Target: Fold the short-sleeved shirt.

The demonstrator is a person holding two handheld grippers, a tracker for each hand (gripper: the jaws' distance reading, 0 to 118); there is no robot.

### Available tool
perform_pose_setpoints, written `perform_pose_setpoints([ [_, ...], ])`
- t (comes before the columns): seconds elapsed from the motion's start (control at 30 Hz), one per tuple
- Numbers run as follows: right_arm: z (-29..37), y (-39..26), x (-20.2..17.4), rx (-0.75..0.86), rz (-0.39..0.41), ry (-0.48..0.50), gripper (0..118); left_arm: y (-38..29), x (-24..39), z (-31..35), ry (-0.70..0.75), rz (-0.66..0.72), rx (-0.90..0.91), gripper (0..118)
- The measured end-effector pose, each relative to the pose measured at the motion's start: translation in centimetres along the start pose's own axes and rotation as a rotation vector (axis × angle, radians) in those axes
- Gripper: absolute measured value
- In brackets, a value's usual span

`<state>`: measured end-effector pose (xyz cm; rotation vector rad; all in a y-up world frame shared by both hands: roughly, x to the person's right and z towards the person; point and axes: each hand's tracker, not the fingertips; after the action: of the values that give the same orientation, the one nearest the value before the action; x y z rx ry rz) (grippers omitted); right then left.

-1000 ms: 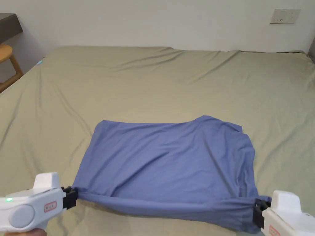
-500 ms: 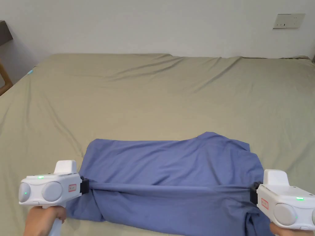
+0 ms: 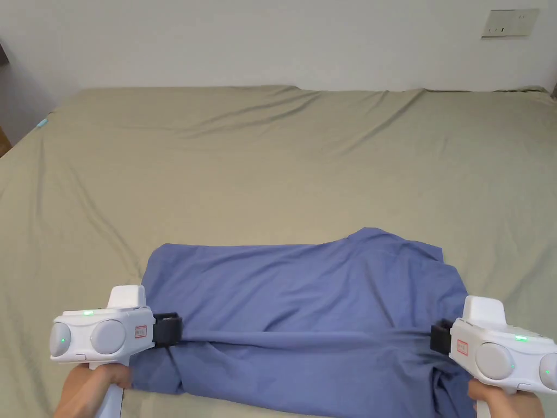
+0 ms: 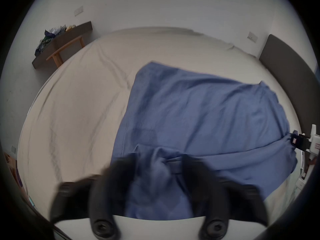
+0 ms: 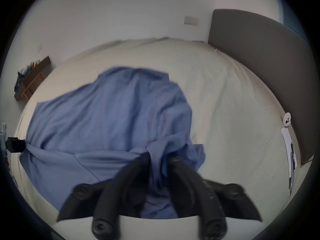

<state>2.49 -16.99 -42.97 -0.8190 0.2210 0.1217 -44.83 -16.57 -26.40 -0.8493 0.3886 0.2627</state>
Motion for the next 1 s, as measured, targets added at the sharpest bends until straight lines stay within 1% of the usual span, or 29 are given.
perform_pose_setpoints([
  [0.03, 1.3, 0.3, -0.1, 0.031, 0.006, 0.003, 74, 0.2, 0.3, 1.3, -0.013, 0.008, 0.047, 113],
  [0.07, 2.9, 0.8, 0.2, 0.079, 0.007, 0.015, 85, 0.5, 0.8, 3.0, -0.025, 0.012, 0.114, 114],
  [0.1, 4.8, 1.2, 0.1, 0.134, 0.005, 0.028, 85, 0.8, 1.2, 4.9, -0.039, 0.013, 0.186, 114],
  [0.13, 6.5, 1.5, 0.0, 0.188, 0.004, 0.035, 88, 0.9, 2.7, 8.0, -0.042, 0.014, 0.238, 114],
  [0.17, 9.4, 2.0, -0.4, 0.252, 0.008, 0.048, 95, 1.1, 3.2, 10.0, -0.048, 0.012, 0.302, 113],
  [0.2, 11.5, 2.3, -0.6, 0.299, 0.01, 0.052, 97, 1.1, 3.7, 11.9, -0.057, 0.005, 0.375, 113],
  [0.3, 17.2, 2.3, -1.1, 0.46, 0.024, 0.053, 97, 0.7, 4.4, 15.7, -0.03, -0.032, 0.568, 113],
  [0.37, 20.2, 1.9, -1.5, 0.536, 0.043, 0.047, 97, 0.2, 5.4, 18.5, 0.003, -0.068, 0.658, 113],
  [0.47, 24.1, 0.8, -2.1, 0.632, 0.068, 0.024, 97, -1.1, 6.3, 20.9, 0.059, -0.094, 0.754, 114],
  [0.53, 25.9, -0.2, -2.5, 0.674, 0.083, 0.0, 97, -2.2, 6.8, 22.1, 0.062, -0.109, 0.81, 113],
  [0.57, 26.7, -0.7, -2.7, 0.686, 0.091, -0.019, 97, -2.9, 7.0, 22.7, 0.066, -0.118, 0.832, 108],
  [0.6, 27.2, -1.2, -2.9, 0.702, 0.1, -0.027, 96, -3.7, 7.2, 23.2, 0.067, -0.129, 0.846, 101],
  [0.63, 27.6, -1.7, -3.0, 0.715, 0.111, -0.032, 94, -4.2, 7.4, 23.5, 0.069, -0.13, 0.846, 89],
  [0.67, 28.1, -2.2, -3.2, 0.724, 0.117, -0.034, 85, -4.9, 7.9, 24.2, 0.072, -0.137, 0.85, 68],
  [0.7, 28.3, -2.6, -3.3, 0.733, 0.126, -0.04, 72, -5.4, 8.0, 24.4, 0.07, -0.142, 0.848, 45],
  [0.73, 28.4, -2.8, -3.3, 0.738, 0.133, -0.047, 51, -5.8, 8.0, 24.5, 0.065, -0.147, 0.847, 22],
  [0.77, 28.5, -3.1, -3.4, 0.74, 0.139, -0.054, 22, -6.0, 7.9, 24.6, 0.046, -0.155, 0.839, 0],
  [0.8, 28.6, -3.3, -3.3, 0.738, 0.14, -0.051, 7, -6.3, 7.8, 24.7, 0.02, -0.151, 0.834, 0],
  [0.83, 28.7, -3.5, -3.2, 0.74, 0.138, -0.038, 6, -6.5, 7.7, 24.7, -0.016, -0.139, 0.833, 0],
  [0.9, 28.7, -3.6, -3.2, 0.742, 0.136, -0.021, 2, -6.5, 7.8, 24.7, 0.001, -0.14, 0.813, 0],
  [1.0, 28.7, -3.5, -3.3, 0.741, 0.134, -0.026, 2, -6.2, 7.7, 24.6, 0.011, -0.144, 0.808, 0],
])
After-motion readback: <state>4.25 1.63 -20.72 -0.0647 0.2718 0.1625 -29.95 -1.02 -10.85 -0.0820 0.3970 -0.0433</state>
